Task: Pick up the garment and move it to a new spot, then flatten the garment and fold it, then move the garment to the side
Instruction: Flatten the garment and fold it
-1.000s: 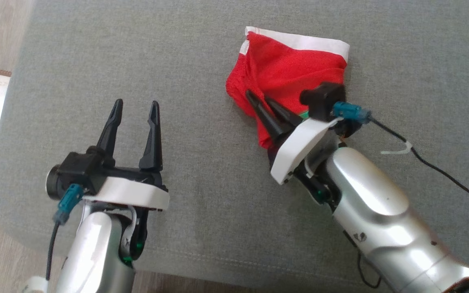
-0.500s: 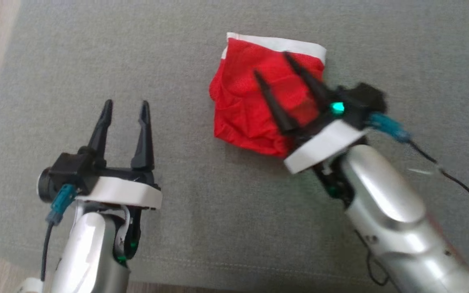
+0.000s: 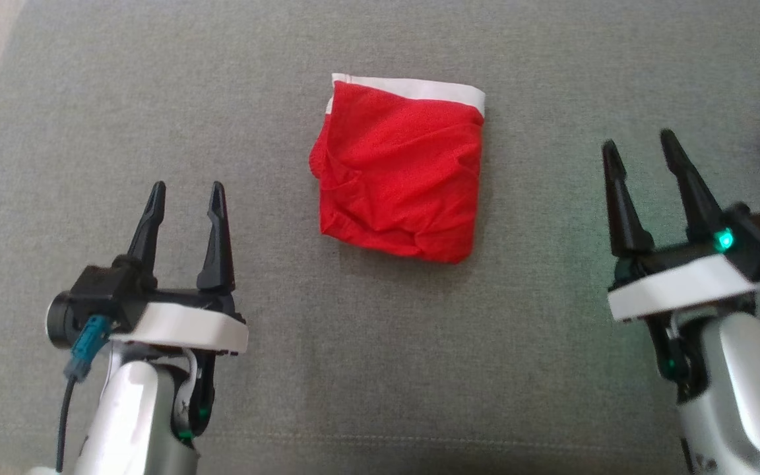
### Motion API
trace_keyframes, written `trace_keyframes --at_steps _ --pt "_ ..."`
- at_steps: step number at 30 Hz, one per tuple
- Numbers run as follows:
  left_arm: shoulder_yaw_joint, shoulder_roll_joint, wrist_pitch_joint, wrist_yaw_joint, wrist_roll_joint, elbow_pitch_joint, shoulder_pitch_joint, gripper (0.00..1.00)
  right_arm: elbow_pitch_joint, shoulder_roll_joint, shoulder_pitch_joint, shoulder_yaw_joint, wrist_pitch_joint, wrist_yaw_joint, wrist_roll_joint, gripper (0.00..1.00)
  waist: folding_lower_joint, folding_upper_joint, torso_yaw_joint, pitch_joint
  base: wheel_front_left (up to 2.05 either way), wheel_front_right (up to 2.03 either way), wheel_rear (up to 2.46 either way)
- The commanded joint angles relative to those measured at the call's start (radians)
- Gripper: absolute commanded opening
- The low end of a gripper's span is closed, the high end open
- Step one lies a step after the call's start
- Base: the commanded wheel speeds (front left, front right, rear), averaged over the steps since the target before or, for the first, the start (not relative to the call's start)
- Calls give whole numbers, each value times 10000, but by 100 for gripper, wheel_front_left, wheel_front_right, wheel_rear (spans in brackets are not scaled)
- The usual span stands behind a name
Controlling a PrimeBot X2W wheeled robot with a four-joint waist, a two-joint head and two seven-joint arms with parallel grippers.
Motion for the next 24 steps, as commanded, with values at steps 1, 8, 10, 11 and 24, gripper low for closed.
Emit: trace_keyframes --at_steps 1,8,10,11,24 --pt "400 212 -59 -6 138 -330 -105 100 -600 94 184 60 115 -9 -137 100 0 -1 -68 -57 0 0 0" --pt "419 266 -59 -48 198 -372 -27 100 -1810 319 1113 -392 635 -9 -411 100 0 -1 -206 -98 0 0 0" --pt "426 271 -59 -47 207 -386 -31 100 -1996 363 1224 -441 736 -9 -457 100 0 -1 -225 -84 0 0 0" --pt "428 271 -59 -46 210 -393 -35 100 -2066 380 1263 -465 781 -9 -481 100 0 -1 -232 -72 0 0 0" --pt "472 293 -59 -41 241 -420 -218 100 -2376 560 1341 -674 930 -9 -583 100 0 -1 -307 109 0 0 0"
